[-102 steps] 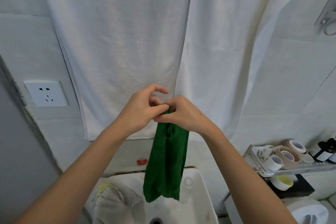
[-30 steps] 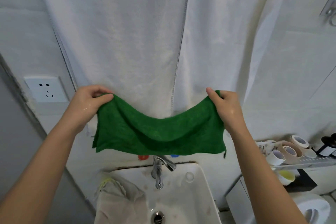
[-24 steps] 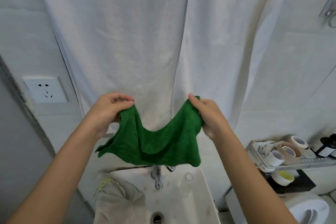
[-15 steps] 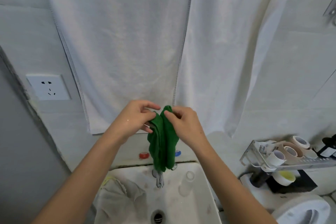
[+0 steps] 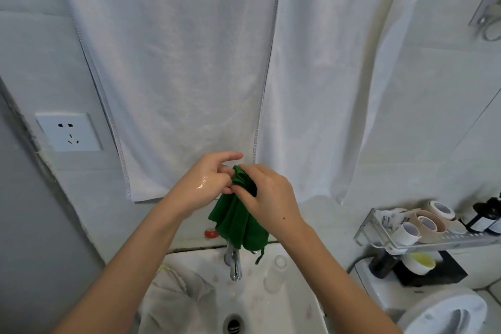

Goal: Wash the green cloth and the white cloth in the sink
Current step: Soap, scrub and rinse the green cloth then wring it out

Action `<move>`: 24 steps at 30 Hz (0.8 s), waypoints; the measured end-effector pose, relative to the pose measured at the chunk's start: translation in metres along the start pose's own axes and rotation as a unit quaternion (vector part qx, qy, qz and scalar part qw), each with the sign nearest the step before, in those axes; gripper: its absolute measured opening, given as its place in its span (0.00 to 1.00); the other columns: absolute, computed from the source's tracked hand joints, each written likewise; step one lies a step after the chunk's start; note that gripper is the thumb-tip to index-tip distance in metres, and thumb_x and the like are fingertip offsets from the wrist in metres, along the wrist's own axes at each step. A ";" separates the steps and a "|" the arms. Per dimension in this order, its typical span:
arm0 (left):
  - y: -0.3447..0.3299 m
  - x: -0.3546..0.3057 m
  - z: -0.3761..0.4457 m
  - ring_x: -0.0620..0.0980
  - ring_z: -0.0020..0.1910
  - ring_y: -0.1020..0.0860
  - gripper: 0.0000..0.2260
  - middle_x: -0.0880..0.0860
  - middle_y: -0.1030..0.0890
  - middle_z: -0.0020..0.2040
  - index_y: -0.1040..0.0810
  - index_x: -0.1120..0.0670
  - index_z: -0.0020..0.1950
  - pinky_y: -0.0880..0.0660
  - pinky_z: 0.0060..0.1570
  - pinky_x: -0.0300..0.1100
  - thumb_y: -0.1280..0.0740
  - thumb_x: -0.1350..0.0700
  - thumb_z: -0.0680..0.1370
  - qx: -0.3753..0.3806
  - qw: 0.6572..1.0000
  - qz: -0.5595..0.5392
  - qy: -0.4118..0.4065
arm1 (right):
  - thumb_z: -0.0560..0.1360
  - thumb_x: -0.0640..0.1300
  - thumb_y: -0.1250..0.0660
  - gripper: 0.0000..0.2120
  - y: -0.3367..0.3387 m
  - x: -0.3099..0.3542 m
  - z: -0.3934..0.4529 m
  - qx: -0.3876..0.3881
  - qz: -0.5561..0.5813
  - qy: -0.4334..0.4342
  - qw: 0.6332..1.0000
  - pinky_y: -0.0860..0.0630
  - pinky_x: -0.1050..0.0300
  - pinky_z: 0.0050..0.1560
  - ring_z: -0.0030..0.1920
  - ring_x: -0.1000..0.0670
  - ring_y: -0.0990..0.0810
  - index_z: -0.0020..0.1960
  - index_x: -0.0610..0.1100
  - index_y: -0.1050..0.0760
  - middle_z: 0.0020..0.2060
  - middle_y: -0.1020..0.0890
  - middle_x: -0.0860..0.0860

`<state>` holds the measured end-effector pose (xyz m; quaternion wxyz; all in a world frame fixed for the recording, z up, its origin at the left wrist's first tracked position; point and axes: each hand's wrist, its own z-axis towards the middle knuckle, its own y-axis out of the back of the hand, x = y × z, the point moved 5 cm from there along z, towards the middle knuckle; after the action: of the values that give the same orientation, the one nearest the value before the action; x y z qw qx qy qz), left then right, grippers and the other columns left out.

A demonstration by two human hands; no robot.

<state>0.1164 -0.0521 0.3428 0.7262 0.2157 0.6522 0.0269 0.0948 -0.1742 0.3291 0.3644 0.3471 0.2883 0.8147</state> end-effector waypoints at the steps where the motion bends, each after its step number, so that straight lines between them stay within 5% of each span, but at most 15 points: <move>1: 0.000 0.000 -0.001 0.48 0.48 0.18 0.24 0.59 0.17 0.47 0.30 0.55 0.69 0.21 0.48 0.39 0.44 0.72 0.76 0.002 1.000 0.005 -0.005 | 0.76 0.46 0.34 0.11 0.002 -0.002 0.000 -0.014 0.010 -0.002 1.000 0.24 0.55 0.38 0.41 0.49 0.20 0.56 0.45 0.20 0.43 0.17 0.50; 8: -0.002 0.000 -0.006 0.43 0.47 0.18 0.23 0.50 0.15 0.46 0.27 0.52 0.65 0.21 0.50 0.39 0.42 0.71 0.74 0.005 0.998 0.033 -0.051 | 0.77 0.46 0.44 0.14 0.006 -0.011 0.002 -0.013 0.107 -0.082 0.991 0.26 0.53 0.37 0.37 0.52 0.23 0.50 0.46 0.20 0.37 0.18 0.53; 14: -0.002 0.021 -0.008 0.42 0.41 0.20 0.11 0.45 0.20 0.41 0.23 0.46 0.58 0.21 0.45 0.41 0.32 0.57 0.77 -0.053 0.980 0.175 -0.077 | 0.79 0.38 0.40 0.11 0.014 -0.023 0.006 -0.019 0.277 -0.182 0.943 0.28 0.53 0.38 0.35 0.52 0.25 0.42 0.43 0.23 0.34 0.21 0.47; 19: -0.010 0.059 -0.011 0.38 0.49 0.25 0.07 0.43 0.24 0.49 0.22 0.45 0.47 0.24 0.51 0.41 0.30 0.57 0.75 -0.065 0.982 0.149 -0.097 | 0.80 0.37 0.40 0.10 0.032 -0.026 0.016 -0.003 0.322 -0.179 0.930 0.29 0.57 0.38 0.36 0.52 0.27 0.41 0.37 0.24 0.34 0.24 0.47; 24: -0.024 0.091 -0.009 0.37 0.56 0.26 0.09 0.43 0.24 0.57 0.20 0.47 0.53 0.32 0.59 0.38 0.29 0.53 0.73 0.019 0.994 0.092 -0.060 | 0.79 0.34 0.41 0.10 0.044 -0.022 0.020 0.001 0.349 -0.160 0.923 0.31 0.62 0.38 0.36 0.53 0.28 0.43 0.31 0.26 0.35 0.26 0.45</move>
<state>0.1159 -0.0421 0.2491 0.7542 0.2899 0.5852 0.0681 0.1033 -0.2127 0.3651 0.0984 0.5520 0.0876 0.8234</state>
